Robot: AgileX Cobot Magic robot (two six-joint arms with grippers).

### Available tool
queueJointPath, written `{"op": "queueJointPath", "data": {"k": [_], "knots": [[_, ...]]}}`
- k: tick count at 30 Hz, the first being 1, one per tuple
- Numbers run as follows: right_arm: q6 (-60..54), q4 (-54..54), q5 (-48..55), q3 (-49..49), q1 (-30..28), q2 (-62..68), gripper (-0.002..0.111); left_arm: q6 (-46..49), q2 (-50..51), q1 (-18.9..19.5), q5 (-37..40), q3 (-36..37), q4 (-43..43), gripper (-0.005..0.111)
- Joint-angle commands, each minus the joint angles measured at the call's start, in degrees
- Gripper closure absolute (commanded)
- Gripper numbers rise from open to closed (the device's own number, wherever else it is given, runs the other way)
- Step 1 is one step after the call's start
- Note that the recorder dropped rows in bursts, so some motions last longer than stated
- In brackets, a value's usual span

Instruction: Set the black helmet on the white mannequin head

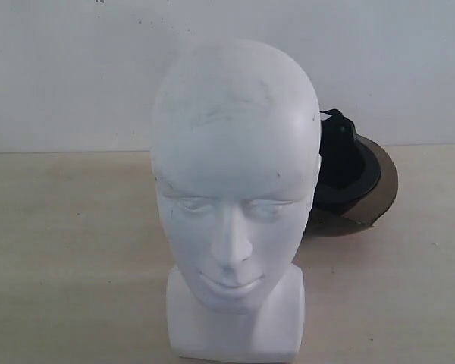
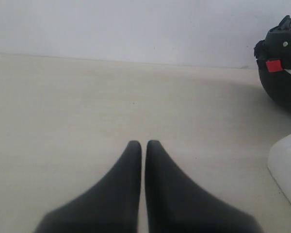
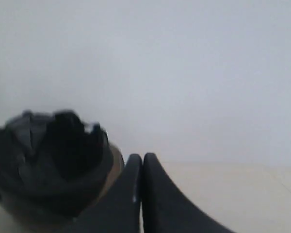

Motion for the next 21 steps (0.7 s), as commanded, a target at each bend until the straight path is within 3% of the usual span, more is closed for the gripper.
{"op": "queueJointPath", "data": {"k": [1,4,7,10,12,21], "knots": [[-1.0,0.7,-7.6,-6.0,0.0,-0.3,0.109,-0.5,-0.1,-0.3,-0.1,0.2,0.1,0.102],[-3.3,0.7,-4.2,-15.6,0.0,5.2,0.109,-0.5,-0.1,-0.3,-0.1,0.2,0.1,0.102],[-3.3,0.7,21.1,-30.8,0.0,19.4,0.109,-0.5,-0.1,-0.3,-0.1,0.2,0.1,0.102],[-3.3,0.7,32.4,-37.0,0.0,29.9,0.109,-0.5,-0.1,-0.3,-0.1,0.2,0.1,0.102],[-3.3,0.7,33.6,-39.5,0.0,34.5,0.109,-0.5,-0.1,-0.3,-0.1,0.2,0.1,0.102],[0.2,5.7,20.7,-41.5,0.0,47.1,0.109,-0.5,-0.1,-0.3,-0.1,0.2,0.1,0.102]]}}
